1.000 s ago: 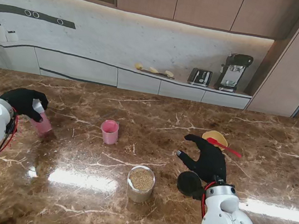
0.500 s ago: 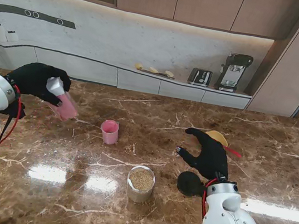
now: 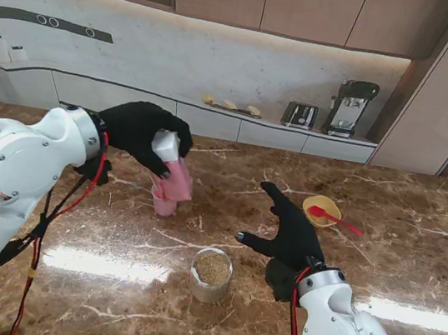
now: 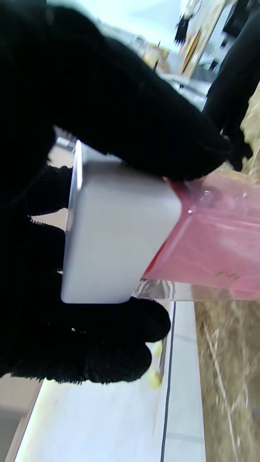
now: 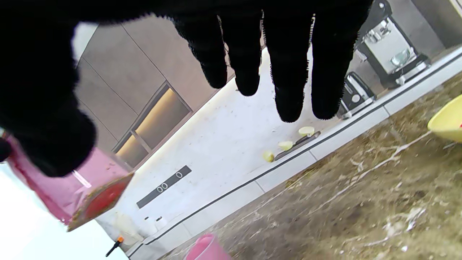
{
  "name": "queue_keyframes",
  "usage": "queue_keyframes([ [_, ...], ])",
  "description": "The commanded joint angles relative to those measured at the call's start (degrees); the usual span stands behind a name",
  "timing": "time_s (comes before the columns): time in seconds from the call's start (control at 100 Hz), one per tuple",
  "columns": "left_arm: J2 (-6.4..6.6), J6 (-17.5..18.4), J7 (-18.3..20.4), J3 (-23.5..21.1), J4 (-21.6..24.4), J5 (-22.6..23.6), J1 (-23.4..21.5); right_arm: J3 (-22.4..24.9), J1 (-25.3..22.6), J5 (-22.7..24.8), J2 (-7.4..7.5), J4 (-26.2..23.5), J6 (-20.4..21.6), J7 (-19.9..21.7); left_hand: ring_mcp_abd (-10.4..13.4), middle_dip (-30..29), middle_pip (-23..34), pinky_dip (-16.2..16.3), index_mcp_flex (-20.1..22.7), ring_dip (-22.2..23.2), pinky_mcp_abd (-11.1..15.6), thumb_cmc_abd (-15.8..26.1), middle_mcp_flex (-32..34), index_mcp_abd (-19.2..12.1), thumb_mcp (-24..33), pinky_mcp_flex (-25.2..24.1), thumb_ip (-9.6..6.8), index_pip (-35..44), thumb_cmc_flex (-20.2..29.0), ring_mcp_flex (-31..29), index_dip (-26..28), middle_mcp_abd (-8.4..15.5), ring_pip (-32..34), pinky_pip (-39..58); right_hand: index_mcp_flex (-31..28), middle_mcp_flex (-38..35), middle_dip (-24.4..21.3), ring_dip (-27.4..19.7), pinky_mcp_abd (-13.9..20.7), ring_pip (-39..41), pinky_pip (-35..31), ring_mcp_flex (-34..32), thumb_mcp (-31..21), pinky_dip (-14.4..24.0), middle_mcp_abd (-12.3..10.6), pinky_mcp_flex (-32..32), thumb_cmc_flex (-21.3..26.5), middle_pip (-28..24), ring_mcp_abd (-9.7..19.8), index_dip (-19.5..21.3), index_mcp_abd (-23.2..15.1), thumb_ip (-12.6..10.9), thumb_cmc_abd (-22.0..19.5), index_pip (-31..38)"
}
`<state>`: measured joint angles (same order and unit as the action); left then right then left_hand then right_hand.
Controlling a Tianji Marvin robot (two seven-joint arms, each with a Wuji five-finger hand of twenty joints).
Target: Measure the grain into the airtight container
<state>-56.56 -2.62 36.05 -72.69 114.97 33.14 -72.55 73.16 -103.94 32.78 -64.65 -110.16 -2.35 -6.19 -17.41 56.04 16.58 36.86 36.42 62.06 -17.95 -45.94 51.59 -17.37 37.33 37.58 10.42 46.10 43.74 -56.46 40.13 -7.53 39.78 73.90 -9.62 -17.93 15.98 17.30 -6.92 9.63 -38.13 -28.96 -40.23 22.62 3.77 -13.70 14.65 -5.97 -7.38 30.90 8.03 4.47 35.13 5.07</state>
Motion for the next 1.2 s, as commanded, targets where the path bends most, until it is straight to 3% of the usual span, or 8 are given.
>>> queue_keyframes([
  [0.0,-0.95,0.91,0.04,2.63,0.24,-0.60,1.27,-0.74,0.17,-1.37,-0.07,-0.21,-0.36,0.76,7.02,3.21,4.30,1.07,5.13,1.22,3.08,8.03,5.12,4.29,7.24,0.33,-2.31,9.47,10.84,-1.95,3.36,5.82,1.34,-0.31,2.63,3.80,-1.57,-0.94,-0.17,-0.83,1.61,2.64,-0.15,-0.32,0.60,0.66,-3.32,0.85,-0.21,0.27,1.46,-0.13,0.83,-3.26],
  [0.12,-1.11,0.28,-0.16,7.54,-0.40,-2.12,3.59,-1.43,0.88,-5.79,0.00,-0.32,-0.46,3.09,6.94,3.23,4.36,1.19,5.12,1.25,3.16,8.05,5.07,4.30,7.27,0.15,-2.34,9.44,10.91,-1.87,3.43,5.72,1.42,-0.42,1.21,7.56,-2.83,-2.43,-1.74,-1.13,1.16,5.23,2.59,-0.75,1.41,-0.13,-3.80,0.60,-1.88,-7.86,2.70,1.59,-0.17,-7.27],
  [0.37,-1.26,-0.42,0.44,16.05,-2.61,-4.25,8.85,-3.16,2.16,-12.63,0.29,1.03,1.61,6.68,6.89,3.23,4.46,1.48,5.18,1.26,3.08,8.04,5.09,4.21,7.33,0.18,-2.37,9.40,10.85,-1.83,3.53,5.74,1.53,-0.52,0.96,8.13,-3.13,-2.82,-4.91,-0.58,-0.94,5.05,4.35,-0.90,1.83,-3.54,-2.38,0.09,-3.54,-9.16,1.53,3.17,-0.73,-6.66],
  [0.5,-1.54,-0.54,-0.22,19.34,-3.92,-5.05,10.80,-4.55,2.89,-16.65,-0.18,2.30,2.54,6.23,6.89,3.27,4.47,1.65,5.11,1.28,3.25,8.14,4.93,4.18,7.39,0.14,-2.39,9.40,10.80,-1.84,3.59,5.87,1.61,-0.48,2.61,4.58,-2.77,-1.17,-6.33,2.94,-8.32,-1.96,4.73,-2.06,1.90,-8.99,-2.08,-2.20,-3.47,4.16,0.52,2.86,-0.80,-2.52],
  [0.58,-1.69,-0.35,-0.68,20.61,-4.57,-4.89,11.53,-5.11,3.25,-17.46,-0.52,2.89,2.64,5.02,6.97,3.28,4.50,1.79,5.09,1.31,3.34,8.13,4.89,4.16,7.42,0.12,-2.39,9.40,10.74,-1.82,3.61,5.88,1.69,-0.42,1.29,1.44,-2.25,0.15,-6.13,5.26,-11.92,-7.27,4.66,-1.69,2.04,-13.53,-1.60,-3.62,-2.67,7.87,0.16,2.69,-0.72,0.71],
  [0.69,-2.00,-0.58,-1.81,21.50,-5.26,-5.34,11.92,-5.50,3.39,-19.23,-0.83,3.21,3.01,4.43,6.93,3.31,4.57,1.92,5.12,1.37,3.30,8.09,4.89,4.22,7.53,0.07,-2.44,9.46,10.84,-1.77,3.65,5.78,1.78,-0.41,-3.33,-4.69,-0.29,2.73,-4.96,8.41,-17.64,-14.02,5.93,-1.73,1.51,-18.24,1.49,-7.39,-1.04,9.00,-0.43,2.23,-0.69,5.01],
  [0.88,-2.28,-0.48,-2.85,21.97,-5.72,-5.76,12.14,-6.44,4.28,-20.86,-0.93,4.38,4.33,4.44,6.85,3.31,4.60,2.20,5.12,1.46,3.22,8.10,4.73,4.22,7.62,-0.09,-2.45,9.48,10.91,-1.60,3.65,5.84,1.88,-0.43,-16.16,-23.39,7.41,9.25,-3.76,15.37,-25.43,-24.04,9.48,-2.24,-3.72,-23.04,10.02,-15.22,4.35,6.47,-4.72,2.13,0.17,11.31],
  [1.19,-2.32,0.51,-3.19,22.28,-6.10,-5.51,12.19,-8.69,5.68,-21.57,-1.49,5.70,5.48,2.81,7.18,3.25,4.65,2.48,4.96,1.47,3.40,8.16,4.66,3.99,7.53,-0.18,-2.39,9.51,10.63,-1.50,3.63,6.09,1.85,-0.63,-34.71,-42.84,13.48,15.92,-2.27,29.25,-38.83,-33.65,8.40,2.11,-5.30,-28.77,18.42,-19.22,6.64,4.22,-11.09,3.31,2.61,21.23],
])
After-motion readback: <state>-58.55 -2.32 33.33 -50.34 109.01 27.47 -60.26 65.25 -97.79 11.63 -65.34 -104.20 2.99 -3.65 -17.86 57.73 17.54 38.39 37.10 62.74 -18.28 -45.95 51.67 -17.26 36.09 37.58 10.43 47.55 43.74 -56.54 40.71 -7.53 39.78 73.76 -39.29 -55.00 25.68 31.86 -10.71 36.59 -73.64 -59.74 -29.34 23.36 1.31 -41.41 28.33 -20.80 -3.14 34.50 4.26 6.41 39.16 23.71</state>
